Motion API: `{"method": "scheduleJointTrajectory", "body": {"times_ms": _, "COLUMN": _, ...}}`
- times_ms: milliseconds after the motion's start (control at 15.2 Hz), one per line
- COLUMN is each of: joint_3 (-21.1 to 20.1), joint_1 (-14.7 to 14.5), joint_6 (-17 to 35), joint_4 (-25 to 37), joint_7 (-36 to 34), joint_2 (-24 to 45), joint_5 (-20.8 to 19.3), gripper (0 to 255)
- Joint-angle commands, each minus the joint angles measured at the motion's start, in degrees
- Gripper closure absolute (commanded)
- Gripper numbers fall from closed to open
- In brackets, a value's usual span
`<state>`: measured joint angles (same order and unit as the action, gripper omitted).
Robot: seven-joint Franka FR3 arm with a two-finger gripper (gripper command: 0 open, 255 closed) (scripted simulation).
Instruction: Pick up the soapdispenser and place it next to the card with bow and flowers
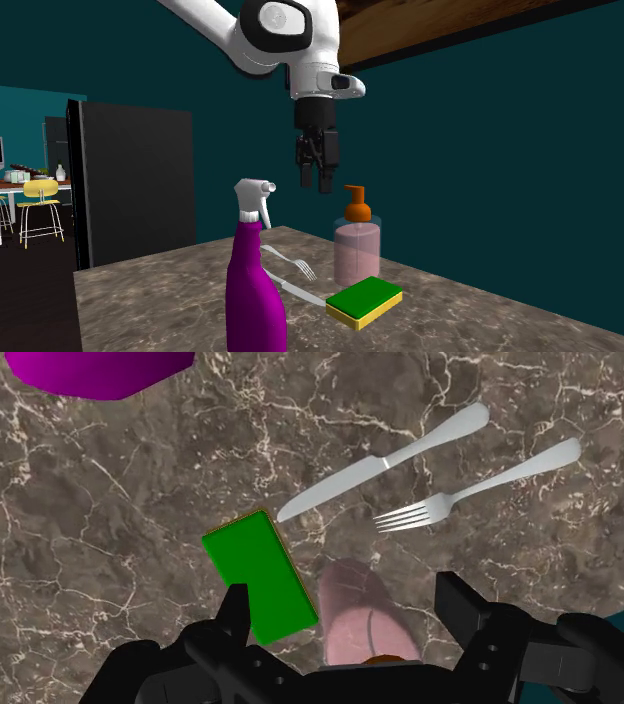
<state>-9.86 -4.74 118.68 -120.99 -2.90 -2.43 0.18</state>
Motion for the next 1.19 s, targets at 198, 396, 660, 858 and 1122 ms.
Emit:
{"method": "scheduleJointTrajectory", "body": {"times_ms": 198, "joint_3": -1.26, "joint_1": -1.52, "joint_6": 3.74, "joint_4": 7.06, "joint_7": -2.29, "joint_2": 11.11, "joint_5": -4.04, "gripper": 0}}
{"method": "scheduleJointTrajectory", "body": {"times_ms": 396, "joint_3": -1.45, "joint_1": -2.61, "joint_6": 4.71, "joint_4": 11.21, "joint_7": -3.36, "joint_2": 16.48, "joint_5": -6.16, "gripper": 0}}
{"method": "scheduleJointTrajectory", "body": {"times_ms": 660, "joint_3": -1.25, "joint_1": -2.68, "joint_6": 7.39, "joint_4": 9.95, "joint_7": -3.67, "joint_2": 17.94, "joint_5": -6.63, "gripper": 0}}
{"method": "scheduleJointTrajectory", "body": {"times_ms": 858, "joint_3": -1.09, "joint_1": -2.72, "joint_6": 9.37, "joint_4": 9.15, "joint_7": -3.93, "joint_2": 19.14, "joint_5": -7.03, "gripper": 0}}
{"method": "scheduleJointTrajectory", "body": {"times_ms": 1122, "joint_3": -1.06, "joint_1": -2.74, "joint_6": 9.74, "joint_4": 9.01, "joint_7": -3.98, "joint_2": 19.38, "joint_5": -7.11, "gripper": 0}}
